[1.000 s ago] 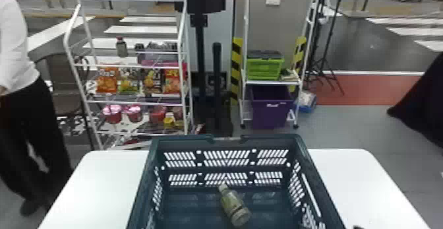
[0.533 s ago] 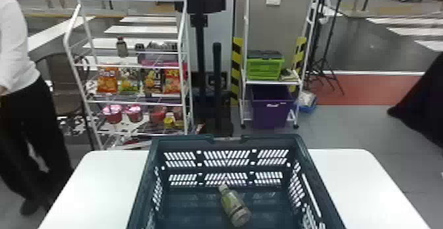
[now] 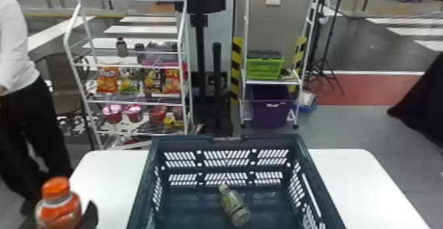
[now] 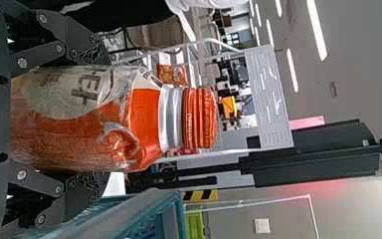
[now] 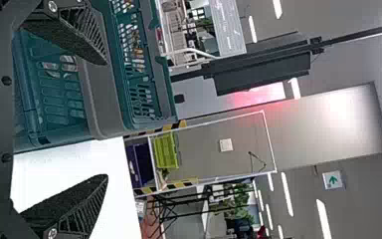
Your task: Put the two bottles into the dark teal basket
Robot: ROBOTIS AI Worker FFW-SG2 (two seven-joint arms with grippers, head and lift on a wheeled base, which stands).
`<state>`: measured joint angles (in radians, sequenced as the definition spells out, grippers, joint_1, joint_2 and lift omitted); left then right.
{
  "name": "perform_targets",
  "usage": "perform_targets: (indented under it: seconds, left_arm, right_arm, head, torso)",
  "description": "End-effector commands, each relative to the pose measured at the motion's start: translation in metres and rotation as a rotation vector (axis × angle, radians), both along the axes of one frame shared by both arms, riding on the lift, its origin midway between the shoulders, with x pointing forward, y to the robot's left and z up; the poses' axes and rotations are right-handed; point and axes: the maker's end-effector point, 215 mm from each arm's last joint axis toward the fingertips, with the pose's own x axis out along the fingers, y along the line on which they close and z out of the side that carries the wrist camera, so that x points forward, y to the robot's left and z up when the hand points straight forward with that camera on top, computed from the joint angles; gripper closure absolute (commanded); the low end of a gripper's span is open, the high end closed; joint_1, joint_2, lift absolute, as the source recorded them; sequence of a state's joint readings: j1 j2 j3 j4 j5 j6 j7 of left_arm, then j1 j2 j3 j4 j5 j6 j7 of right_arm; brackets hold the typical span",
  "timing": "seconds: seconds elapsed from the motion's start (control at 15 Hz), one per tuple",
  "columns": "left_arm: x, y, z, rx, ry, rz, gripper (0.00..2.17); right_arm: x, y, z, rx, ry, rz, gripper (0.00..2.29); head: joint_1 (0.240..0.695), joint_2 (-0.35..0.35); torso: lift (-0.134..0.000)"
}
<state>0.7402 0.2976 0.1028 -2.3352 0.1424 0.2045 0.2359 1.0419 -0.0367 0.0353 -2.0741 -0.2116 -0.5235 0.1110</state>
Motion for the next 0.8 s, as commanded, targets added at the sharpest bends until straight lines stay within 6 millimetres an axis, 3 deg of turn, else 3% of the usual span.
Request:
perform_targets:
  seconds: [0.0,0.27,0.33,0.73]
  left_arm:
    - [0.017,-0.016,0.029,-0.012,-0.009,-0.031,2.15]
    - [0.055,-0.064,0.059,-0.045,-0.066,-0.18,2.15]
    - [0.065,-0.087,0.063,-0.051,-0.068,-0.244,2.15]
    - [0.119,-0.168,0.028,0.001,0.106,-0.528,2.15]
  right_arm:
    - [-0.005,0.0,0.003,0.0,-0.007,-0.003,0.08]
    - [-0.015,0.001,-0.002,-0.009,0.017,-0.009,0.08]
    - [-0.016,0.002,-0.004,-0.013,0.021,-0.01,0.08]
    - [-0.019,0.002,-0.012,-0.016,0.038,-0.017,0.09]
  head:
    - [0.499,0.0]
    - [0.499,0.0]
    - [0.499,0.0]
    - [0.499,0.0]
  torso:
    - [0.0]
    - [0.0]
    - [0.0]
    - [0.0]
